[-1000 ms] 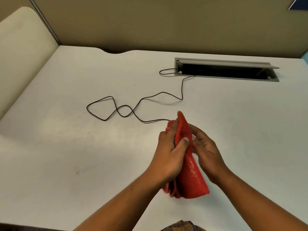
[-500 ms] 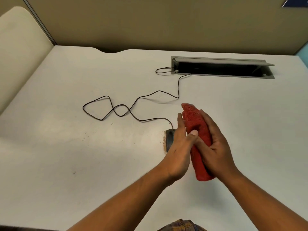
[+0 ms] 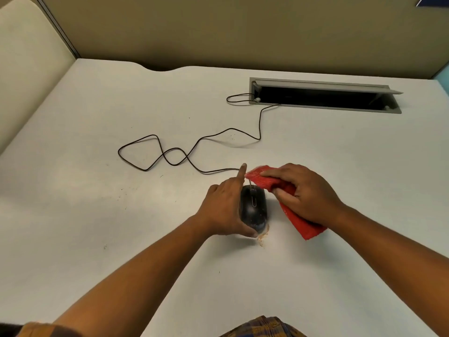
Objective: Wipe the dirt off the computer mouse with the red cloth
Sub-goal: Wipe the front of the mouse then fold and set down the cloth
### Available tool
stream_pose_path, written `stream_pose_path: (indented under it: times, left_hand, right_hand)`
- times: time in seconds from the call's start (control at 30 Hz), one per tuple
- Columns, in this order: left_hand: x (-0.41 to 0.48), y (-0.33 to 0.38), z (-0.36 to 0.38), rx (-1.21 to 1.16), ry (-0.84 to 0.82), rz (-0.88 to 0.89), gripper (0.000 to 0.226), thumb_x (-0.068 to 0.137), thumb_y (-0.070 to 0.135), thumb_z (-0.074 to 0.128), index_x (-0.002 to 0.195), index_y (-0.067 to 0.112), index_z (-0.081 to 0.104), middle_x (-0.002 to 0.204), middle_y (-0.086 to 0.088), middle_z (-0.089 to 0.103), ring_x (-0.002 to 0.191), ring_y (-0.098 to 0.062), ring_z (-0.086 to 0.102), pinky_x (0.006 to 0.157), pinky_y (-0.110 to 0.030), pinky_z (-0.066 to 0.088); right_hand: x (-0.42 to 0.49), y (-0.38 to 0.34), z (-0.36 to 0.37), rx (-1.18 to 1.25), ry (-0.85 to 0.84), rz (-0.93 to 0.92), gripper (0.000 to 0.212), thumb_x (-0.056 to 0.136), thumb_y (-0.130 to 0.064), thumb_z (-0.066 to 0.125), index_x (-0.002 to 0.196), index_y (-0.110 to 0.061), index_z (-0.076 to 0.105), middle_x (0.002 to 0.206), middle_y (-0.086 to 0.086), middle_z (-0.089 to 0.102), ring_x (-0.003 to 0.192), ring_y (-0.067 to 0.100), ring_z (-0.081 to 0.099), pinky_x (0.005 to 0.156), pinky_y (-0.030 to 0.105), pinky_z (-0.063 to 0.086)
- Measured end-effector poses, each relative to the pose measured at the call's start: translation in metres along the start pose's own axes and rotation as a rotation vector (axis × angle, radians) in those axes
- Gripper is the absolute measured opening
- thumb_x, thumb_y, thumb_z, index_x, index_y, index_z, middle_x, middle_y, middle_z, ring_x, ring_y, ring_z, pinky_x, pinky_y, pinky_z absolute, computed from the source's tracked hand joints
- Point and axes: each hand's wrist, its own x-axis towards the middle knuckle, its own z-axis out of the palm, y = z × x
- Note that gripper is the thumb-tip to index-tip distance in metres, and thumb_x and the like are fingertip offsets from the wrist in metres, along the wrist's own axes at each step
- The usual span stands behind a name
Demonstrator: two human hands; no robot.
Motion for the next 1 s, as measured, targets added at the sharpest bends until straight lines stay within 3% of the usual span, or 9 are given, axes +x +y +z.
stream_pose_path:
  times: [0.07, 0.2, 0.33, 0.63, 0.8, 0.9, 1.0]
  left_hand:
    - [0.005, 0.0, 0.004, 0.017, 0.003, 0.003, 0.153, 0.044, 0.071, 0.08, 0.15, 0.029, -0.022, 0.141, 0.004, 0.046, 0.127, -0.017, 0.044, 0.103, -0.037, 0.032]
    - [0.009, -0.001, 0.01, -0.01, 0.047, -0.019, 0.157, 0.041, 0.068, 0.079, 0.147, 0.03, -0.03, 0.138, 0.007, 0.05, 0.123, -0.017, 0.047, 0.097, -0.036, 0.032]
    - [0.008, -0.002, 0.012, 0.012, 0.101, -0.014, 0.158, 0.039, 0.07, 0.077, 0.147, 0.028, -0.031, 0.135, 0.01, 0.052, 0.125, -0.014, 0.042, 0.095, -0.033, 0.027]
    - [0.007, -0.001, 0.009, 0.062, 0.144, -0.006, 0.156, 0.037, 0.077, 0.07, 0.151, 0.027, -0.024, 0.129, 0.017, 0.055, 0.125, -0.012, 0.036, 0.092, -0.033, 0.021]
    - [0.005, -0.001, 0.01, 0.107, 0.171, -0.011, 0.15, 0.038, 0.076, 0.063, 0.153, 0.023, -0.018, 0.126, 0.013, 0.057, 0.122, -0.013, 0.039, 0.09, -0.034, 0.021]
    - [0.003, 0.0, 0.012, 0.133, 0.18, -0.008, 0.148, 0.039, 0.077, 0.06, 0.153, 0.021, -0.016, 0.125, 0.009, 0.058, 0.121, -0.014, 0.041, 0.087, -0.034, 0.021]
    - [0.0, 0.001, 0.016, 0.134, 0.193, 0.006, 0.147, 0.04, 0.083, 0.056, 0.154, 0.022, -0.013, 0.128, 0.007, 0.056, 0.12, -0.015, 0.041, 0.09, -0.037, 0.026]
  right_hand:
    - [0.011, 0.0, 0.006, -0.093, -0.071, -0.031, 0.048, 0.09, -0.036, 0.051, 0.137, -0.048, 0.047, 0.127, -0.014, 0.06, 0.106, 0.013, 0.054, 0.084, 0.031, 0.049]
    - [0.025, 0.001, 0.022, -0.177, -0.274, -0.011, 0.057, 0.091, -0.026, 0.046, 0.141, -0.053, 0.038, 0.152, -0.023, 0.033, 0.121, 0.014, 0.045, 0.09, 0.037, 0.047]
    - [0.026, 0.002, 0.039, -0.202, -0.37, 0.008, 0.063, 0.089, -0.025, 0.042, 0.145, -0.052, 0.029, 0.15, -0.021, 0.034, 0.113, 0.014, 0.045, 0.087, 0.035, 0.048]
    - [0.008, -0.011, 0.046, -0.269, -0.341, -0.154, 0.055, 0.086, -0.033, 0.038, 0.137, -0.052, 0.041, 0.145, -0.023, 0.036, 0.09, 0.009, 0.035, 0.06, 0.024, 0.032]
    - [-0.026, -0.016, 0.05, -0.155, -0.312, -0.135, 0.047, 0.088, -0.035, 0.041, 0.133, -0.049, 0.047, 0.142, -0.027, 0.038, 0.094, 0.008, 0.035, 0.068, 0.026, 0.042]
    - [-0.046, -0.02, 0.05, 0.011, -0.265, -0.061, 0.049, 0.087, -0.029, 0.043, 0.133, -0.043, 0.053, 0.142, -0.027, 0.04, 0.107, 0.006, 0.046, 0.088, 0.026, 0.047]
    - [-0.059, -0.024, 0.045, 0.103, -0.24, -0.005, 0.049, 0.085, -0.03, 0.042, 0.13, -0.04, 0.058, 0.136, -0.029, 0.044, 0.123, -0.007, 0.043, 0.1, 0.015, 0.04]
